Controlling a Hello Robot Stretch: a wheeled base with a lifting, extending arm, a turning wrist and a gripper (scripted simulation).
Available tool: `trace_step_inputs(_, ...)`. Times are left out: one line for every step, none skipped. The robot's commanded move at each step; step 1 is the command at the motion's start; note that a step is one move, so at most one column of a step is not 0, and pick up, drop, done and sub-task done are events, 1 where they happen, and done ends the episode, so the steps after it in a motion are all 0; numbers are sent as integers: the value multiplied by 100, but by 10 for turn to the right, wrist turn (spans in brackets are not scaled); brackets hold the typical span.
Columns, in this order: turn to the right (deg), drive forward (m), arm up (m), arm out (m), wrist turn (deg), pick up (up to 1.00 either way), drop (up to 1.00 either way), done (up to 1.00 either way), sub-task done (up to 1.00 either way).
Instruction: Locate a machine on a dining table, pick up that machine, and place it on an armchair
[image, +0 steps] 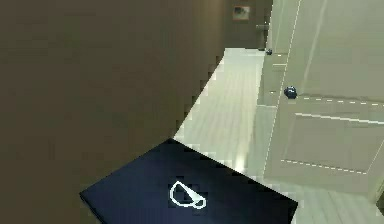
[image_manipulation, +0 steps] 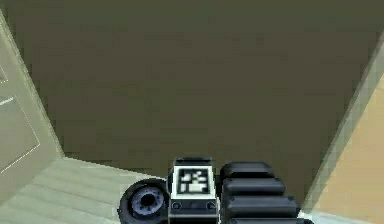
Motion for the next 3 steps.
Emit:
trace_step_inputs(0,100,0,0,0,0,0,0,0)
trace_step_inputs(60,0,0,0,0,0,0,0,0)
trace_step_inputs(0,35,0,0,0,0,0,0,0)
